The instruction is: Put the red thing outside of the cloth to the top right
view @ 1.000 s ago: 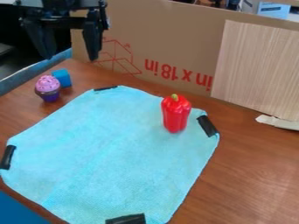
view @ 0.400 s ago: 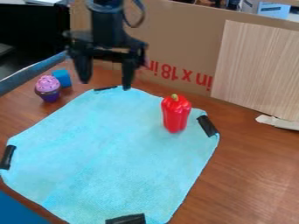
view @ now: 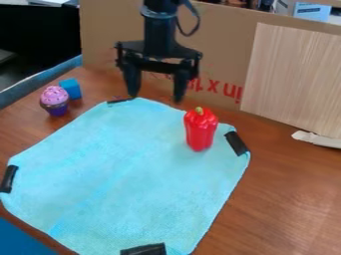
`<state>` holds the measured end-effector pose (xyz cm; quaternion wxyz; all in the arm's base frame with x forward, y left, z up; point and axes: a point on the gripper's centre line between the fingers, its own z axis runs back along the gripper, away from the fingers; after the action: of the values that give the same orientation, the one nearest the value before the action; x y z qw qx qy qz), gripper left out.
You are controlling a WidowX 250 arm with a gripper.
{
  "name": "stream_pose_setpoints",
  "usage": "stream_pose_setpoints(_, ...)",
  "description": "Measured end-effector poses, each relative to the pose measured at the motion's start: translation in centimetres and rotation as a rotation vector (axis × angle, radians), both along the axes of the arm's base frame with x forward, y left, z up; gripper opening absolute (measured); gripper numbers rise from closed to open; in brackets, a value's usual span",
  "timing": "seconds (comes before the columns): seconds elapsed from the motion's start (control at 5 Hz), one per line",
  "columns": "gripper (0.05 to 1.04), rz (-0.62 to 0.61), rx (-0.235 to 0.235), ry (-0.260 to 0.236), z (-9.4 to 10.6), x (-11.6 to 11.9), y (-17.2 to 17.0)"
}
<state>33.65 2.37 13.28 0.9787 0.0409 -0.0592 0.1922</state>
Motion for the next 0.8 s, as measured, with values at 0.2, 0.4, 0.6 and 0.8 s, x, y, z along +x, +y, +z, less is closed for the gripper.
stream_pose_setpoints(0.2, 1.0, -0.009, -0.058, 0.04, -0.8, 1.6, -1.4)
stream_pose_setpoints(0.4, 1.0, -0.111, -0.166, 0.048, -1.6, 2.5, -2.8)
stream_pose_setpoints(0.6, 1.0, -0.188, -0.216, -0.007, -1.8, 3.2, -3.0)
stream_pose_setpoints(0.8, 1.0, -0.204, -0.186, -0.022, -2.6, 3.8, -3.3)
